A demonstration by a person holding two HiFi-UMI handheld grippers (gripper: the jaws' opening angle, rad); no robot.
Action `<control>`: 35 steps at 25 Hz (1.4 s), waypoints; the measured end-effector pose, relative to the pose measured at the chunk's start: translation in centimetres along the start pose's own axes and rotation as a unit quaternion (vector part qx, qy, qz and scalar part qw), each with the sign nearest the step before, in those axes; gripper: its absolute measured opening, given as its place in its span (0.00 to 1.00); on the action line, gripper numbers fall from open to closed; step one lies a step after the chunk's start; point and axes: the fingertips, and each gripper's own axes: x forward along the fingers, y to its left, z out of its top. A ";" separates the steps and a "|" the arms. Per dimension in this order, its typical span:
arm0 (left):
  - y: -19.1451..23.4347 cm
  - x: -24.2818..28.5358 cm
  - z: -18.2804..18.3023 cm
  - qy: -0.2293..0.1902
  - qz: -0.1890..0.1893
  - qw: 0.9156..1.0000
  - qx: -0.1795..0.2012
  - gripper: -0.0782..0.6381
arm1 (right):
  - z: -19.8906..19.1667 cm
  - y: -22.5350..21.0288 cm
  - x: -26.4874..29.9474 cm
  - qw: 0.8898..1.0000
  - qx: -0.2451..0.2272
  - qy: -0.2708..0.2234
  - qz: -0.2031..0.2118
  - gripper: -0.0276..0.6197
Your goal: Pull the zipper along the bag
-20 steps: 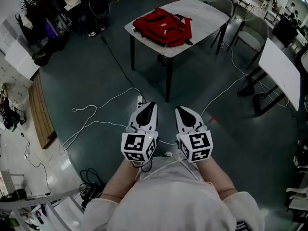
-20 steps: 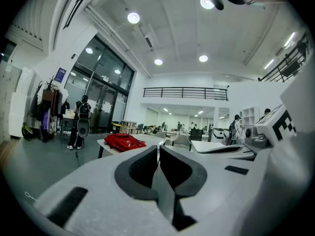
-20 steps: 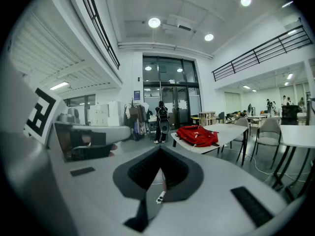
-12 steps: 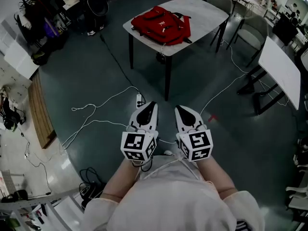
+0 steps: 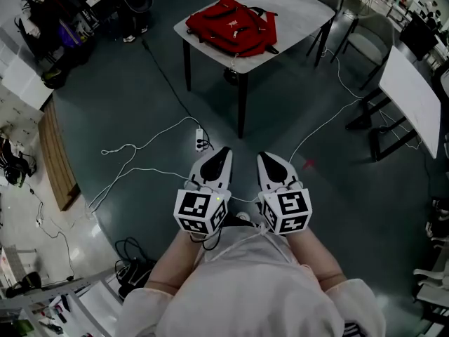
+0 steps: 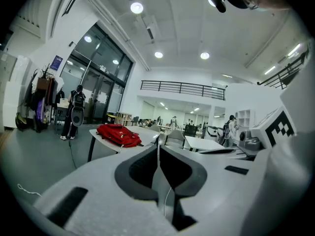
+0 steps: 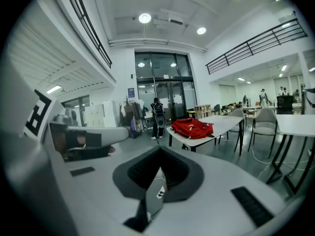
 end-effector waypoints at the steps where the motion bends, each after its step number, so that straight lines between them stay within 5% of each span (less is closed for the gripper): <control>1: 0.1 0.3 -0.1 0.003 -0.002 1.000 -0.003 0.15 | -0.1 -0.1 0.3 1.000 0.001 0.003 0.001 0.09; 14: 4.3 7.6 0.3 0.013 -0.044 0.999 -0.013 0.15 | 0.1 -4.0 7.3 0.999 0.025 0.030 -0.014 0.09; 35: 23.7 31.5 5.5 0.082 -0.109 0.990 -0.024 0.15 | 6.8 -13.5 34.6 0.987 0.066 0.116 -0.090 0.09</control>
